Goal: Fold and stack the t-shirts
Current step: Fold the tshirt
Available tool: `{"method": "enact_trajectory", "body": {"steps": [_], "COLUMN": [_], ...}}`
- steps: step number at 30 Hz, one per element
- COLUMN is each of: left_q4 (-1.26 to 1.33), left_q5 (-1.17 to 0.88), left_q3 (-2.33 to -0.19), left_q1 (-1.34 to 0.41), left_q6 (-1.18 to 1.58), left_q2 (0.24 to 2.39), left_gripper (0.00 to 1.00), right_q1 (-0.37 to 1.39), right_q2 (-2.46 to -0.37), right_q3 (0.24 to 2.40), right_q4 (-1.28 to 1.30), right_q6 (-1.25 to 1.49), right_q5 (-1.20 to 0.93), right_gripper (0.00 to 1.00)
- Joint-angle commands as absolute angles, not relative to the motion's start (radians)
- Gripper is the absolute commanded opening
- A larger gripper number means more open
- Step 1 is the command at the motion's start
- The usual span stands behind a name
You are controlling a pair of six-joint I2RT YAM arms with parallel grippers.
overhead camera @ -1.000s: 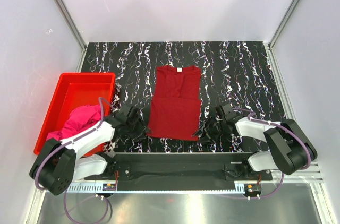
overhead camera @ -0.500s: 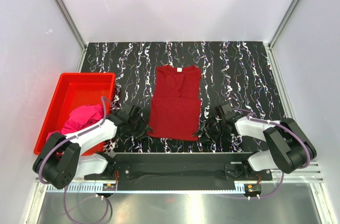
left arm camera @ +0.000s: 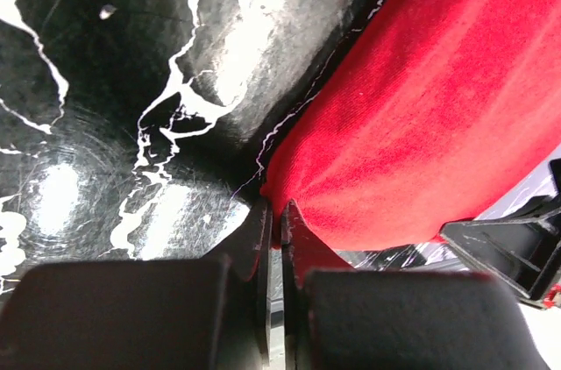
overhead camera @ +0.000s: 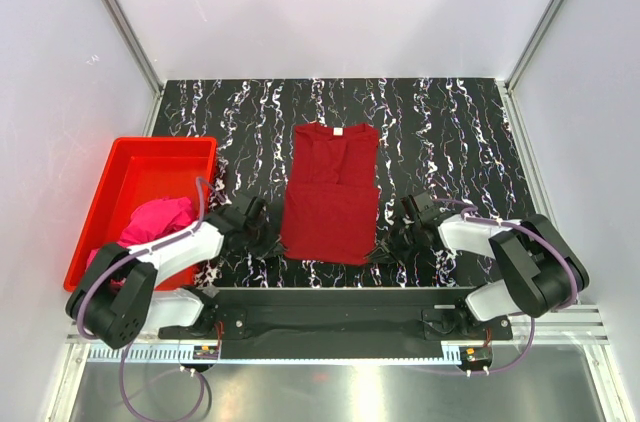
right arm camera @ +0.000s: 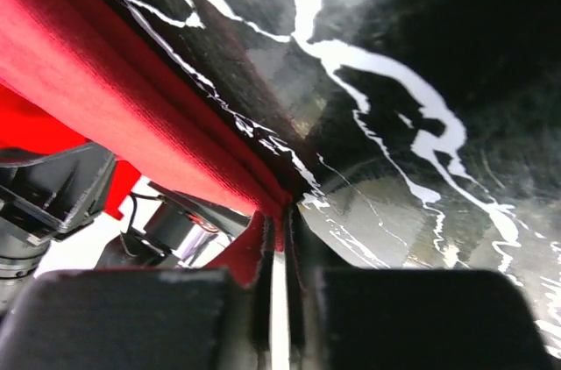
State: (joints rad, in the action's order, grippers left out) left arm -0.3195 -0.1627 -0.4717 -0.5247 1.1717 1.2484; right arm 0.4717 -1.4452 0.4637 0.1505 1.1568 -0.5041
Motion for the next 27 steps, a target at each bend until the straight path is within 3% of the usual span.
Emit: {"method": "enact_trajectory", "body": {"steps": [1,7,16,23,27], "left_q4": [-0.414,-0.547,-0.731,-0.85,-0.908], "left_q5": [-0.04,0.035,0.172,0.282,0.304], "left_q3": [-0.462,-0.5,-0.509,-0.586,-0.627], "left_q1": [-0.531,-0.623,-0.963,-1.264,-1.305], "left_q6": [1.066,1.066,1.29,1.489,1.525], "left_q2": [1.282,1.152,0.901,0.876,0.876], "left_gripper": [0.0,0.0,0.0,0.0,0.0], "right_q1": [0.479,0.477,0.597,0.704,0.719], "right_q2": [-1.477,-1.379,-1.079,-0.915,-0.858], "right_q3": [0.452,0.465,0.462,0.462,0.492], "right_q4": [0.236,0.376,0.558,0.638,0.733], "right_q6": [1.059,0.94,0.919,1.02,1.016], "right_q5": [-0.336,-0.342,-0.42,-0.44,-0.433], "right_gripper": [0.0,0.0,0.0,0.0,0.0]}}
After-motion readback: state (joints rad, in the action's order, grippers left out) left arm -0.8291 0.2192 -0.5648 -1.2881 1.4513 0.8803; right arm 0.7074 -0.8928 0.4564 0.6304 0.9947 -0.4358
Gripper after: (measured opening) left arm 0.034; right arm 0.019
